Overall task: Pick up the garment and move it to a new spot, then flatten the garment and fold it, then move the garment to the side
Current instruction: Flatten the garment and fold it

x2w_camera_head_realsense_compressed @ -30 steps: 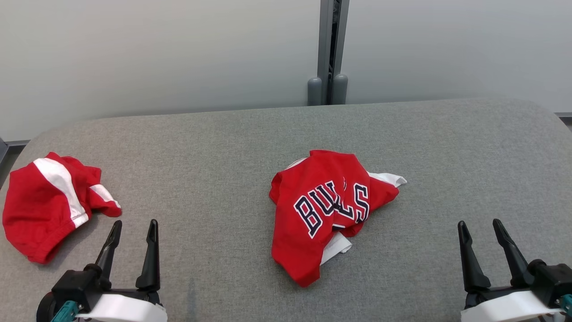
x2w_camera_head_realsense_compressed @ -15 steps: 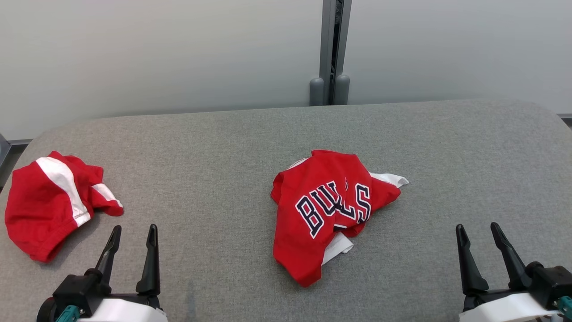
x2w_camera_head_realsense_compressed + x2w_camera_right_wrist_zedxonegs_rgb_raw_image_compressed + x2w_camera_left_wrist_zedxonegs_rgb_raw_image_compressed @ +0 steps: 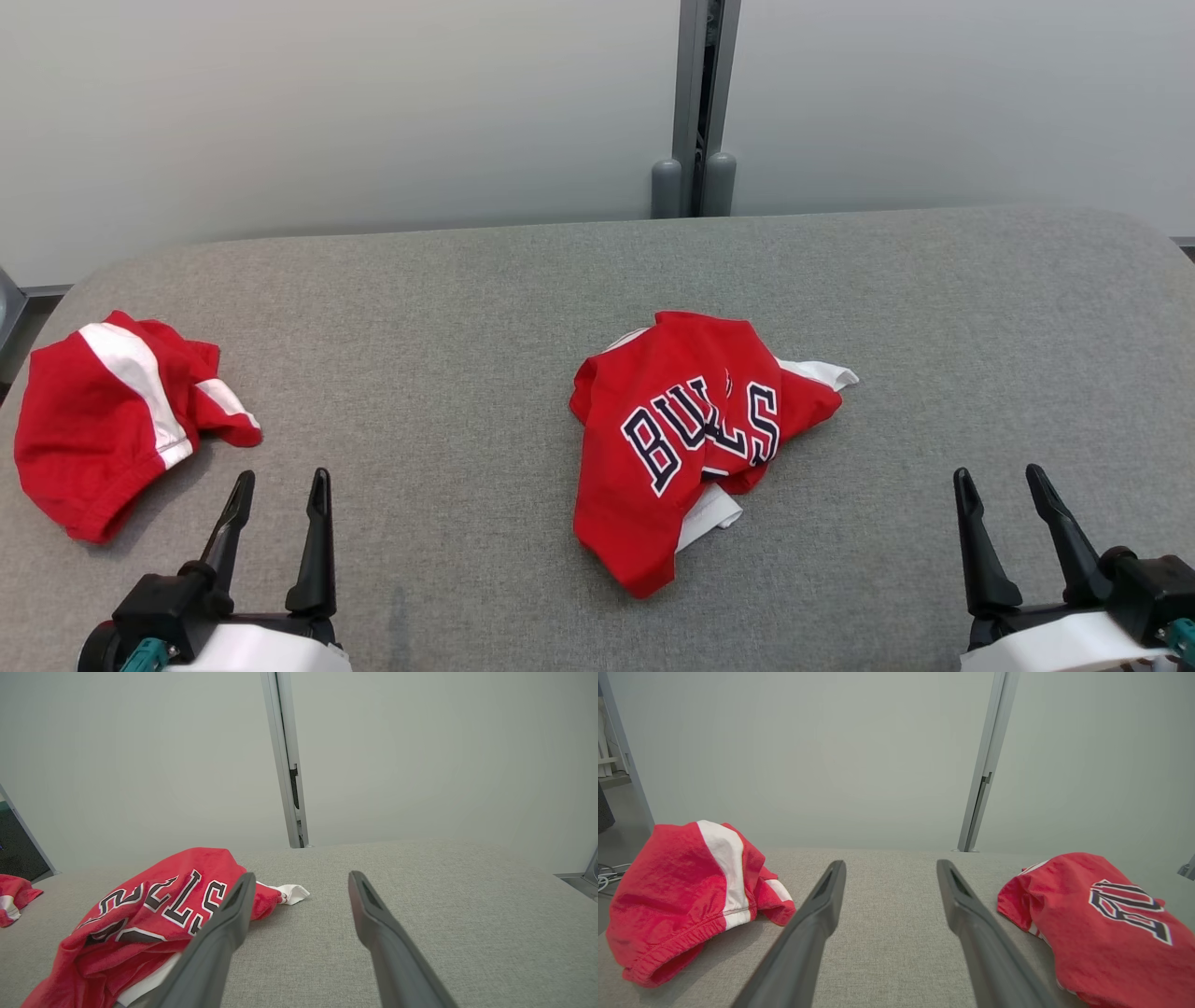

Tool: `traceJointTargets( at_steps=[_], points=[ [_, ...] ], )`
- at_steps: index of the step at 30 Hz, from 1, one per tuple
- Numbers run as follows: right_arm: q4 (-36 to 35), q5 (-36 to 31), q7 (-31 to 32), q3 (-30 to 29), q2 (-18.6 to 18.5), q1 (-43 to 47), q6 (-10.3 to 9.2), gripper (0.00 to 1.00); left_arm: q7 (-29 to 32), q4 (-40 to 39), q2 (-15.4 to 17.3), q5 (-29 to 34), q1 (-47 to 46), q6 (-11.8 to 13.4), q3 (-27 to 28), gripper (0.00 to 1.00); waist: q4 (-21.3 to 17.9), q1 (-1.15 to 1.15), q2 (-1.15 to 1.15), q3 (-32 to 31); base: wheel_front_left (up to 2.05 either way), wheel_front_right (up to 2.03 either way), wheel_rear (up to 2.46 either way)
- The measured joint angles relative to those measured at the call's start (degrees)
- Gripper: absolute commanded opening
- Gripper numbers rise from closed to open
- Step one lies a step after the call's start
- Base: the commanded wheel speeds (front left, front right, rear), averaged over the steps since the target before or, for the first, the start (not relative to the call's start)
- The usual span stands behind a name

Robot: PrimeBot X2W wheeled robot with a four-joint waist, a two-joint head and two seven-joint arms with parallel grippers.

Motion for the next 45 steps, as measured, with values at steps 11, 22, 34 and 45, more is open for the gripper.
traceJointTargets(
  at_steps=[11, 22, 34, 45],
  points=[
    [0.1, 0.0, 0.0, 0.0, 0.0, 0.2, 0.00, 1.00, 0.0, -0.2, -0.1, 0.2, 0.2, 0.0, 0.1, 1.00, 0.1, 0.00, 0.00, -0.3, 0.00, 0.00, 0.00],
    [0.1, 0.0, 0.0, 0.2, -0.1, 0.1, 0.00, 1.00, 0.0, -0.8, -0.2, 0.8, -0.9, 0.0, -3.1, 1.00, -0.1, 0.00, 0.00, 0.4, 0.00, 0.00, 0.00],
    [0.3, 0.6, 0.0, 0.7, -0.3, -1.0, 0.00, 1.00, 0.9, 2.3, -0.4, 0.1, -8.1, -0.5, -20.8, 1.00, -3.2, 0.00, 0.00, 2.7, 0.00, 0.00, 0.00],
    [-0.2, 1.2, 0.0, 0.2, 0.3, -2.5, 0.00, 1.00, 1.5, 11.5, -0.4, -0.2, -11.9, -0.7, -32.3, 1.00, -7.5, 0.00, 0.00, 6.9, 0.00, 0.00, 0.00]
  ],
)
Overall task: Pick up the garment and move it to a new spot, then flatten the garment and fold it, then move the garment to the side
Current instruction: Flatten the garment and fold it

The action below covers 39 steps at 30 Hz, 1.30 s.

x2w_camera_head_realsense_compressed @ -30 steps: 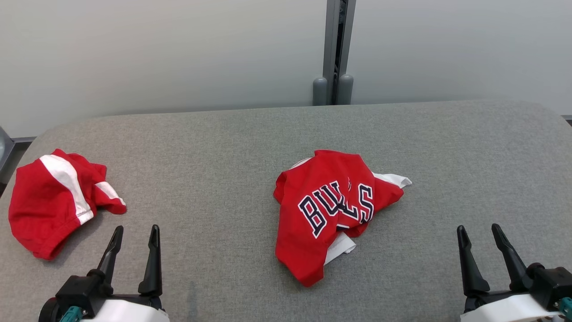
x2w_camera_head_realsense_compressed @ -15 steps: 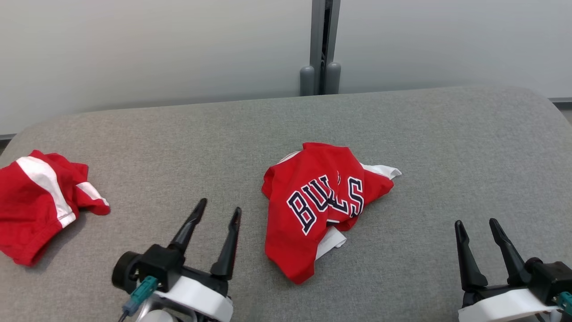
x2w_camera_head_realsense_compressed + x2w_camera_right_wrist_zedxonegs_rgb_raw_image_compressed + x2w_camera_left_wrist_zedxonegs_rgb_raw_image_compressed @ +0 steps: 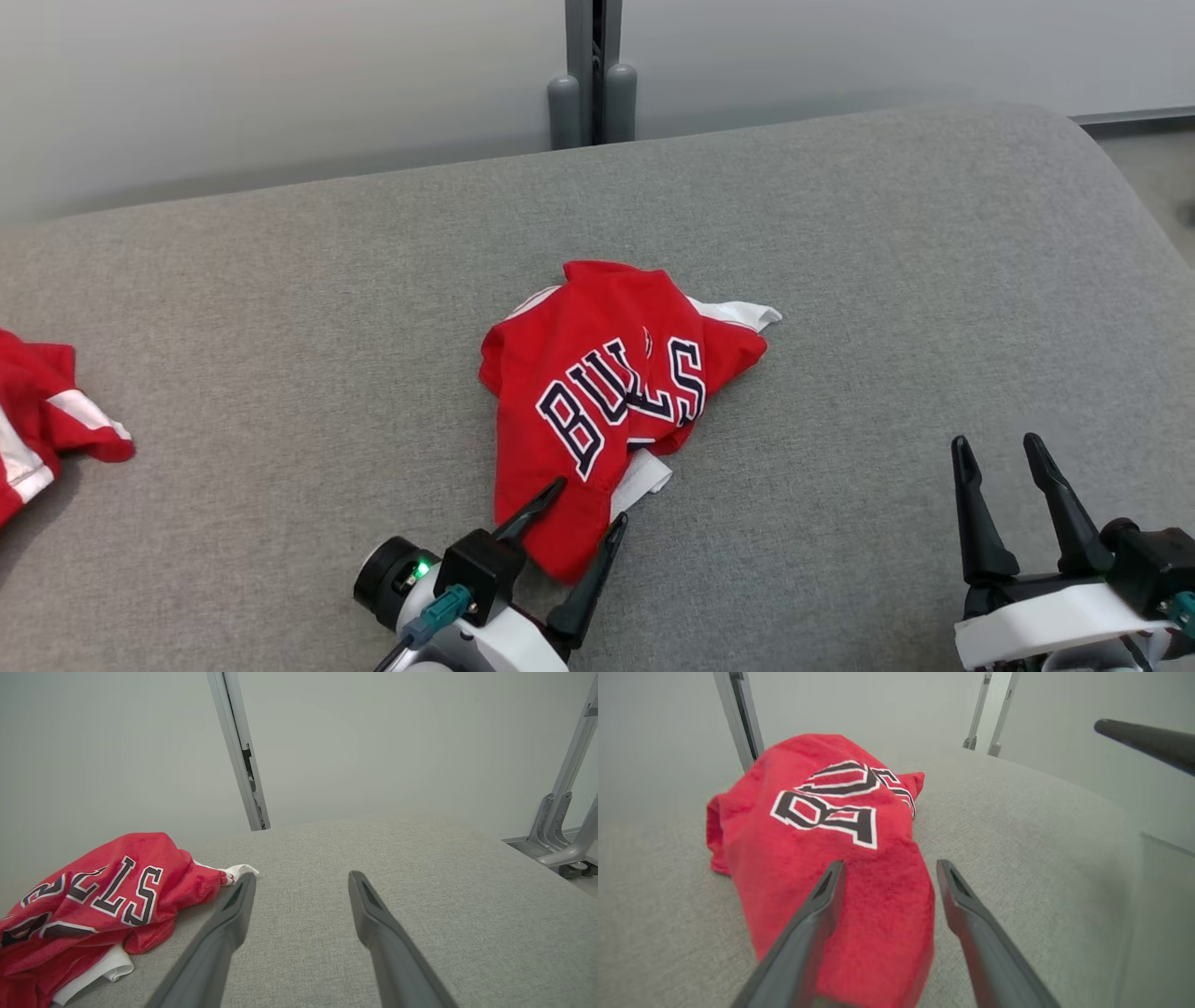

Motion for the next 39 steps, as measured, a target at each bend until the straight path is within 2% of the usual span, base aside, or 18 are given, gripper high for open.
traceJointTargets(
  at_steps=[1, 2, 3, 4, 11, 19, 29, 32, 35, 39],
  points=[
    [0.0, 0.0, 0.0, 0.0, 0.0, -0.2, 0.01, 1.00, 0.0, 0.9, 0.0, 0.0, 0.0, 0.0, -0.3, 1.00, -0.3, 0.00, 0.00, 0.3, 0.00, 0.00, 0.00],
    [0.0, 0.0, 0.0, 0.0, 0.1, -0.3, 0.00, 1.00, 0.0, 1.8, 0.0, -0.2, 0.0, 0.0, -0.5, 0.95, -0.7, 0.00, 0.00, 0.5, 0.00, 0.00, 0.00],
    [0.0, 0.0, 0.0, -0.1, 0.2, -0.3, 0.00, 1.00, 0.0, 2.7, 0.0, -0.4, -0.2, 0.0, -0.6, 0.43, -1.0, 0.00, 0.00, 0.6, 0.00, 0.00, 0.00],
    [0.0, 0.0, 0.0, -0.1, 0.2, -0.4, 0.00, 1.00, -0.1, 3.4, 0.0, -0.4, -0.5, 0.0, -0.5, 0.00, -1.2, 0.00, 0.00, 0.7, 0.00, 0.00, 0.00],
    [-0.1, -0.1, 0.0, -0.9, 0.4, -0.4, 0.00, 1.00, -1.1, 4.3, 0.0, -1.6, -3.1, 0.2, 0.7, 0.00, -1.3, 0.00, 0.00, 0.1, 0.00, 0.00, 0.00],
    [0.1, -0.2, 0.0, -1.0, 0.7, 0.2, 0.00, 1.00, -1.3, -2.5, 0.8, -2.5, -9.1, 1.9, 5.0, 0.00, 0.9, 0.00, 0.00, -1.9, 0.00, 0.00, 0.00],
    [0.4, -0.3, 0.0, -1.1, 1.0, 0.7, 0.01, 1.00, 0.5, -12.2, 9.6, -1.9, -16.2, 3.2, 11.5, 0.00, 2.7, 0.00, 0.00, -4.1, 0.00, 0.00, 0.00],
    [0.4, -0.3, 0.0, -0.9, 1.1, 0.7, 0.01, 1.00, 2.5, -15.8, 10.9, -1.8, -16.8, 3.7, 12.4, 0.00, 2.5, 0.00, 0.00, -4.0, 0.00, 0.00, 0.00],
    [0.4, -0.1, 0.0, -0.8, 1.2, 0.8, 0.00, 1.00, 4.0, -18.3, 10.8, -2.0, -16.3, 4.1, 12.1, 0.00, 2.1, 0.00, 0.00, -3.8, 0.00, 0.00, 0.00],
    [0.7, 0.0, 0.0, -0.6, 1.3, 0.7, 0.01, 1.00, 4.5, -17.7, 8.7, -3.0, -12.4, 4.1, 9.7, 0.00, 1.1, 0.00, 0.00, -3.3, 0.00, 0.00, 0.00]
  ],
)
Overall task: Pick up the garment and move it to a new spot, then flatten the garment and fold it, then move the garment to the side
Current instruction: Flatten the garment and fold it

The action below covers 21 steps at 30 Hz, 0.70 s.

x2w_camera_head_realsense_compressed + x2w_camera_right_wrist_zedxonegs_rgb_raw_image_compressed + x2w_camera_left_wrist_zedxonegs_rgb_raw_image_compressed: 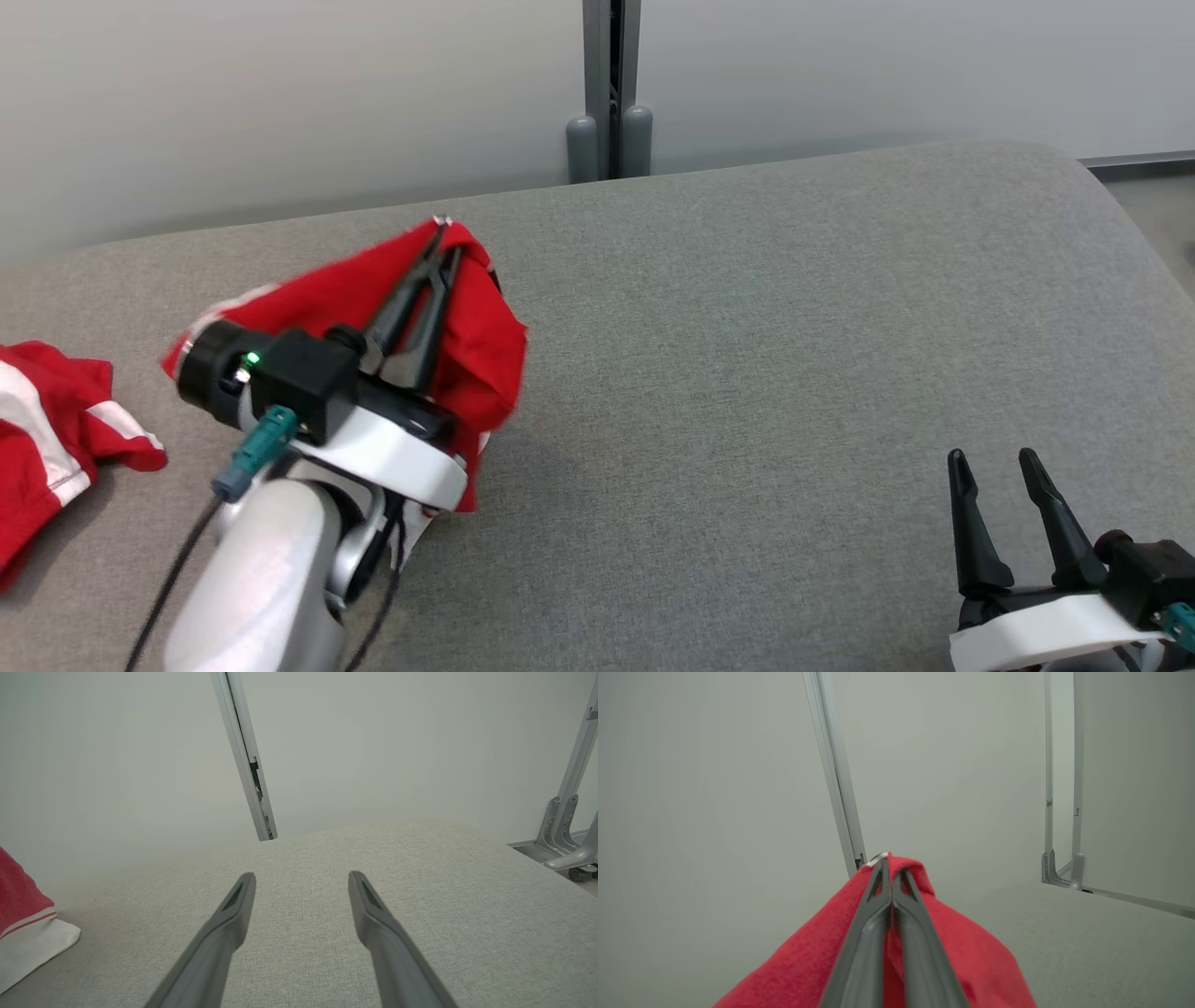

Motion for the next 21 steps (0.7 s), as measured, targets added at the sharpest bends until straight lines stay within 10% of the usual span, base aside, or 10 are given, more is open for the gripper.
traceJointTargets(
  at_steps=[17, 18, 19, 21],
  points=[
    [0.9, -0.1, 0.0, 0.3, -0.7, -1.9, 0.00, 1.00, -5.1, 23.9, -8.6, -6.2, 3.1, -3.5, -22.9, 0.00, -3.8, 0.00, 0.00, 2.2, 0.00, 0.00, 0.00],
    [0.9, -0.1, 0.0, 0.3, -0.8, -1.9, -0.01, 1.00, -5.3, 24.4, -8.6, -7.0, 2.8, -3.5, -24.5, 0.19, -3.8, 0.00, 0.00, 2.1, 0.00, 0.00, 0.00],
    [1.0, -0.1, 0.0, 0.3, -0.8, -2.0, -0.01, 1.00, -5.4, 24.7, -8.7, -7.6, 2.4, -3.5, -25.7, 0.85, -3.8, 0.00, 0.00, 2.0, 0.00, 0.00, 0.00],
    [1.0, -0.2, 0.0, 0.3, -0.8, -2.0, -0.01, 1.00, -5.6, 24.7, -8.7, -8.3, 1.9, -3.3, -26.5, 1.00, -3.7, 0.00, 0.00, 1.9, 0.00, 0.00, 0.00]
  ],
)
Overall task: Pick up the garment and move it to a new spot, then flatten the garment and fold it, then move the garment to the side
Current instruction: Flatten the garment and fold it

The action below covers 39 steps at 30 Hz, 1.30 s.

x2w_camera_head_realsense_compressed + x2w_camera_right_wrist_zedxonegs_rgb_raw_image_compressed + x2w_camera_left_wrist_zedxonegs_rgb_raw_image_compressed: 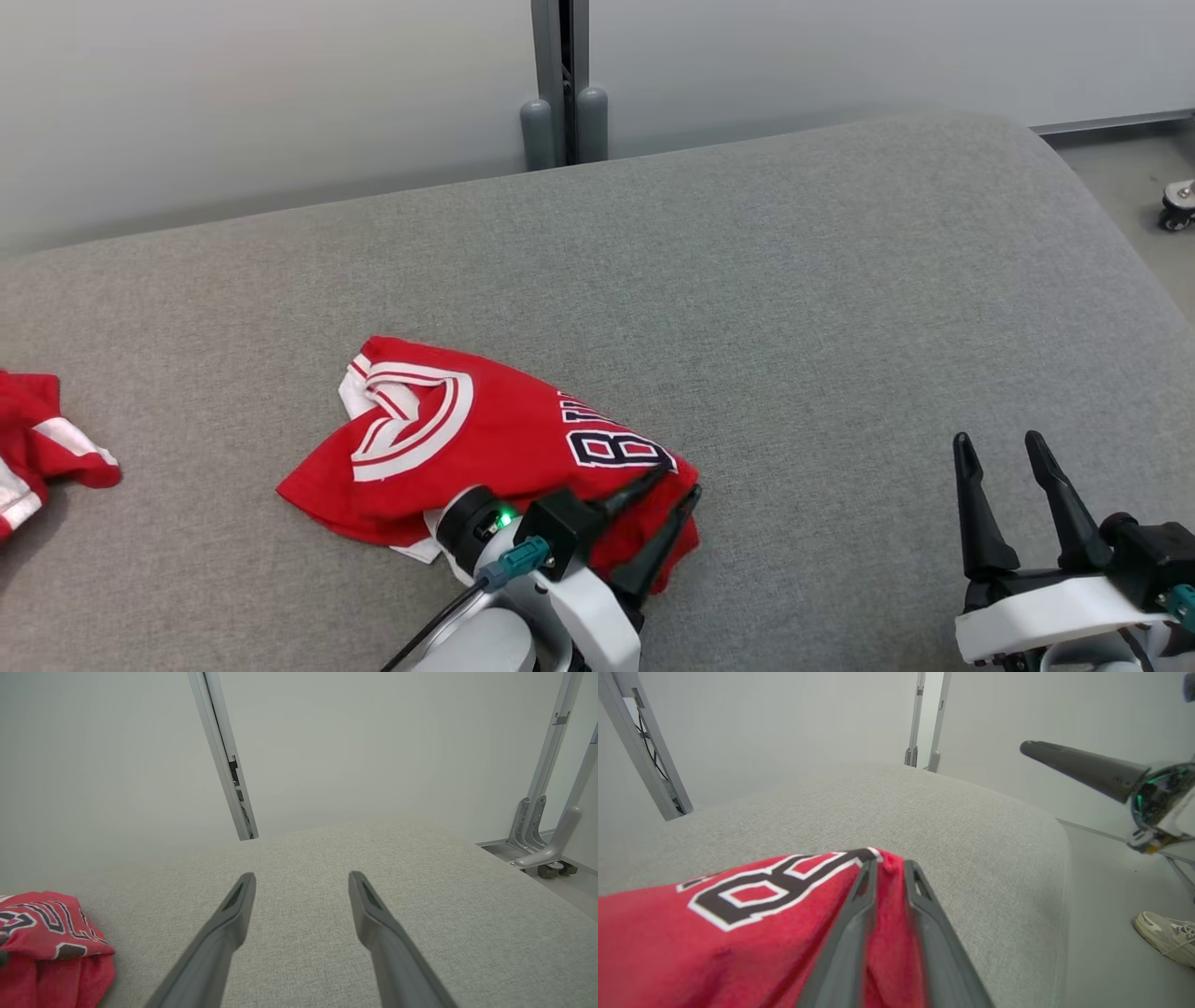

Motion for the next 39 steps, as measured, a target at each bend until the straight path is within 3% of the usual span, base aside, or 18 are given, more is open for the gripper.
traceJointTargets(
  at_steps=[3, 7, 11, 20, 28, 33, 39],
  points=[
    [0.0, -0.1, 0.0, -0.6, 0.0, 0.1, 0.00, 1.00, -0.2, -1.7, 0.0, -1.9, -1.5, 1.8, -0.7, 1.00, 0.7, 0.00, 0.00, -0.5, 0.00, 0.00, 0.00],
    [-0.1, -0.2, 0.0, -1.2, 0.0, 0.9, 0.00, 1.00, -0.3, -8.0, -0.1, -1.3, -2.0, 4.6, 2.6, 1.00, 2.3, 0.00, 0.00, -1.3, 0.00, 0.00, 0.00],
    [-0.2, -0.2, 0.0, -1.3, 0.1, 1.8, 0.00, 1.00, -0.3, -14.3, 0.5, 1.9, 1.3, 7.2, 10.8, 1.00, 4.7, 0.00, 0.00, -2.4, 0.00, 0.00, 0.00],
    [-0.7, -0.3, 0.0, -1.5, 0.4, 2.8, 0.00, 1.00, -0.4, -21.5, 5.3, 5.9, 10.1, 9.5, 25.9, 1.00, 7.7, 0.00, 0.00, -3.9, 0.00, 0.00, 0.00],
    [-1.0, -0.4, 0.0, -1.7, 0.4, 3.1, 0.00, 1.00, -0.4, -24.1, 6.1, 7.6, 18.4, 9.7, 36.4, 1.00, 8.7, 0.00, 0.00, -3.8, 0.00, 0.00, 0.00],
    [-1.0, -0.4, 0.0, -1.7, 0.4, 3.3, 0.00, 1.00, -0.4, -24.4, 4.7, 9.1, 22.9, 9.5, 39.7, 1.00, 9.0, 0.00, 0.00, -3.7, 0.00, 0.00, 0.00],
    [-0.9, -0.4, 0.0, -1.6, 0.3, 3.5, 0.01, 1.00, -0.4, -23.5, 3.1, 10.4, 23.5, 6.9, 40.4, 1.00, 9.3, 0.00, 0.00, -3.8, 0.00, 0.00, 0.00]
  ],
)
